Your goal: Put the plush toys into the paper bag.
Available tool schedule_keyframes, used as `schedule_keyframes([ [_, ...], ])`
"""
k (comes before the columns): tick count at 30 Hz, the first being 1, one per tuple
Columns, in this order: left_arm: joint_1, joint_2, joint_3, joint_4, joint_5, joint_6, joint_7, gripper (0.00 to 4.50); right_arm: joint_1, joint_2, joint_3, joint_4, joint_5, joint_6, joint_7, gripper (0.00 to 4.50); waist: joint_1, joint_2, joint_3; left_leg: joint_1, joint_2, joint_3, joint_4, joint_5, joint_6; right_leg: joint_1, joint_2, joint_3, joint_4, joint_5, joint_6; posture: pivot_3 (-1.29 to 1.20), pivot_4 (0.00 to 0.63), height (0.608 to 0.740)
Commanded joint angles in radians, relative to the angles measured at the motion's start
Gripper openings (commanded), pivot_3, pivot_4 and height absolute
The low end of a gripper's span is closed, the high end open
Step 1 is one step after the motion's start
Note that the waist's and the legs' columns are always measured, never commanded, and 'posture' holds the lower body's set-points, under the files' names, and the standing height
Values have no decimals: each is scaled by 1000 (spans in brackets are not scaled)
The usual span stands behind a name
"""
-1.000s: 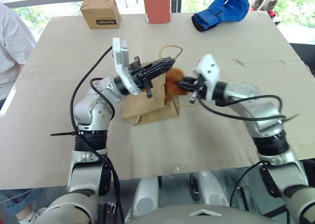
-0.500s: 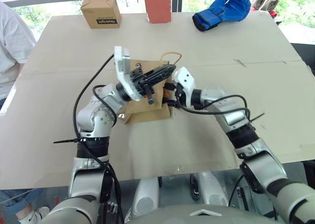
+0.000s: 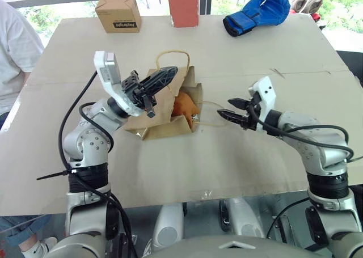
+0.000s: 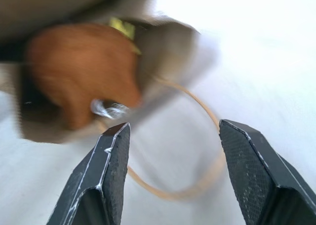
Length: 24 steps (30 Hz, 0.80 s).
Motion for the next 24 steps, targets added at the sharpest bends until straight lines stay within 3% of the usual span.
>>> schedule_keyframes([
  [1,3,11,27,-58,-30,-7,6,0,12,56,-71,19,61,149,-64,2687,1,0,0,0,0,0,0,0,0,0,0,0,0,0,0,0,150,740],
  [6,10,12,28,-72,-34,-9,21,0,-2,131,-97,134,101,204,-73,2687,0,0,0,0,0,0,0,0,0,0,0,0,0,0,0,0,150,740],
  [9,12,14,32,-80,-37,-10,30,0,-10,148,-93,175,106,171,-68,1969,-2,0,0,0,0,0,0,0,0,0,0,0,0,0,0,0,150,740],
  [13,18,15,36,-89,-42,-8,44,0,-25,192,-162,154,182,156,-49,109,-4,0,0,0,0,0,0,0,0,0,0,0,0,0,0,0,150,740],
  [18,-16,2,49,-61,-59,-9,76,0,-72,265,-321,8,451,121,-24,45,1,0,0,-1,0,0,-1,0,0,0,0,0,0,2,4,0,150,740],
  [21,-46,8,60,-28,-72,-5,85,0,-158,275,-431,-9,657,128,-139,45,2,1,0,-1,0,-1,0,0,0,0,0,-1,0,2,4,0,150,740],
  [24,-88,20,67,40,-63,-11,69,0,-220,235,-458,-25,803,114,-265,45,2,1,0,-1,0,-1,0,0,0,0,0,-1,0,0,0,0,150,740],
])
